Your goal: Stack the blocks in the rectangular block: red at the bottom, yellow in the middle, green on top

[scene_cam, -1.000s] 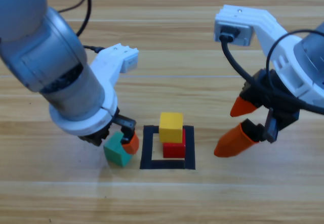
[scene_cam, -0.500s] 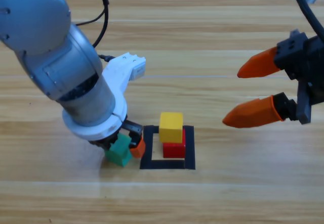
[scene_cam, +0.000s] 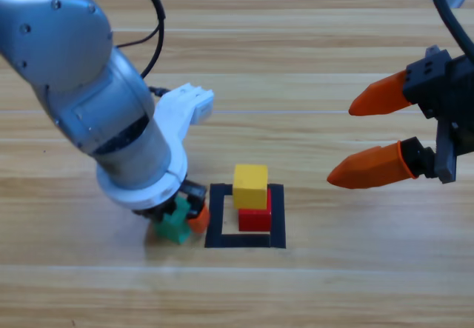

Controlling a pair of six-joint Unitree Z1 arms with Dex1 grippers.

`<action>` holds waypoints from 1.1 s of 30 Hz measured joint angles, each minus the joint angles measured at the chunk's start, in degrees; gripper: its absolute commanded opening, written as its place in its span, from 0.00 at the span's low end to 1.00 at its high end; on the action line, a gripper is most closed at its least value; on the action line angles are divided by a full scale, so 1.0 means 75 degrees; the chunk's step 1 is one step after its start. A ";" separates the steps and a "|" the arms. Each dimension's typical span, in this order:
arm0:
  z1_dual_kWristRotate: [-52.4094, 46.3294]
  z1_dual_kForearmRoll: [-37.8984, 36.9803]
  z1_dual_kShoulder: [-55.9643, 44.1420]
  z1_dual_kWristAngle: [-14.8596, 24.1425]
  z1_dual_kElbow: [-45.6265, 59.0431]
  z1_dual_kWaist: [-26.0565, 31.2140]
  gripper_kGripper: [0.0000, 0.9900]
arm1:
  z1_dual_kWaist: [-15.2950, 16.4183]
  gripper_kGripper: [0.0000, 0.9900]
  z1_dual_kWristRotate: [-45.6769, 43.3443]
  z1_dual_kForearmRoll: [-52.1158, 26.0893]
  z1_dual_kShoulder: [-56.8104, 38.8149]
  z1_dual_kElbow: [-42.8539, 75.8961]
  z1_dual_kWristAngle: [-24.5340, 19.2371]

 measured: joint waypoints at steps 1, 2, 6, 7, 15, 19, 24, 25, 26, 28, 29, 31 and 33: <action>0.0001 -0.0006 0.0004 0.0000 0.0047 0.0008 0.86 | 0.0000 1.00 0.0000 0.0000 -0.0021 0.0001 0.0000; 0.0001 -0.0007 0.0008 0.0000 0.0061 0.0020 0.86 | 0.0000 1.00 0.0000 0.0000 -0.0048 0.0001 0.0000; 0.0027 -0.0030 0.0012 0.0000 0.0063 0.0094 0.80 | 0.0000 1.00 0.0000 0.0000 -0.0094 0.0002 0.0000; 0.0039 -0.0049 0.0012 0.0000 0.0071 0.0110 0.76 | 0.0000 1.00 0.0000 0.0000 -0.0094 0.0002 0.0000; 0.0052 -0.0164 0.0012 0.0000 0.0187 0.0142 0.32 | 0.0000 1.00 0.0028 0.0000 -0.0094 0.0002 -0.0001; 0.0052 -0.0164 0.0012 0.0000 0.0187 0.0145 0.12 | 0.0000 1.00 0.0033 0.0000 -0.0094 0.0002 -0.0003; 0.0051 -0.0135 0.0011 0.0032 0.0180 0.0149 0.09 | 0.0000 1.00 0.0043 0.0000 -0.0094 0.0002 -0.0008; 0.0036 0.0021 0.0011 0.0099 0.0122 0.0149 0.09 | 0.0000 1.00 0.0043 0.0000 -0.0094 0.0002 -0.0035; -0.0057 0.0361 0.0006 0.0182 -0.0038 0.0150 0.08 | 0.0000 1.00 0.0043 0.0000 -0.0094 0.0002 -0.0072; -0.0358 0.1013 -0.0066 0.0284 -0.0559 0.0169 0.08 | 0.0000 1.00 0.0043 0.0000 -0.0095 0.0002 -0.0111; -0.0454 0.1379 -0.0093 0.0328 -0.0901 0.0180 0.08 | 0.0000 1.00 0.0043 0.0000 -0.0096 0.0002 -0.0124; -0.0842 0.2376 -0.0129 0.0466 -0.2044 0.0193 0.06 | 0.0000 1.00 0.0043 0.0000 -0.0101 0.0002 -0.0140; -0.1213 0.3241 -0.0139 0.0571 -0.3274 0.0211 0.06 | 0.0000 1.00 0.0043 0.0000 -0.0101 0.0002 -0.0144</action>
